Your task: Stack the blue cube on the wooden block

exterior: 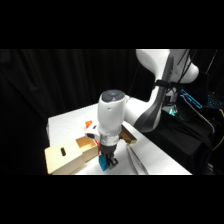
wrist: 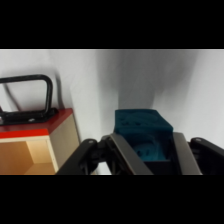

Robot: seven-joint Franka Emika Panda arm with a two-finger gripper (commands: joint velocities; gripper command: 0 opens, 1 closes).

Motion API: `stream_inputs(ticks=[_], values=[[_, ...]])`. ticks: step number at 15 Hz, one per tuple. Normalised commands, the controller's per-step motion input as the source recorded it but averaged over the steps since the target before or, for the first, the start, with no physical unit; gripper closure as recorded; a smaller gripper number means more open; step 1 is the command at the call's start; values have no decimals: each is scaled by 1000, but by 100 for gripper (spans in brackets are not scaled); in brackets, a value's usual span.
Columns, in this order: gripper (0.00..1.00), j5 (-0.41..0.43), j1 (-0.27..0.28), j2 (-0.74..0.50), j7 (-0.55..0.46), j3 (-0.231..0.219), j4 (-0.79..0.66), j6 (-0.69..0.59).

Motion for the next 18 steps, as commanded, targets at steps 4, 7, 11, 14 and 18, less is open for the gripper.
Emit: stream_inputs(ticks=[4,7,11,14,18], values=[[74,-37,-51,-573,-27,72,-408,-204],[74,-31,-144,-547,-77,118,-402,-182],[74,33,-230,-463,-147,122,-371,-123],[74,96,-253,-370,-201,90,-324,-63],[74,124,-243,-335,-232,37,-298,-33]])
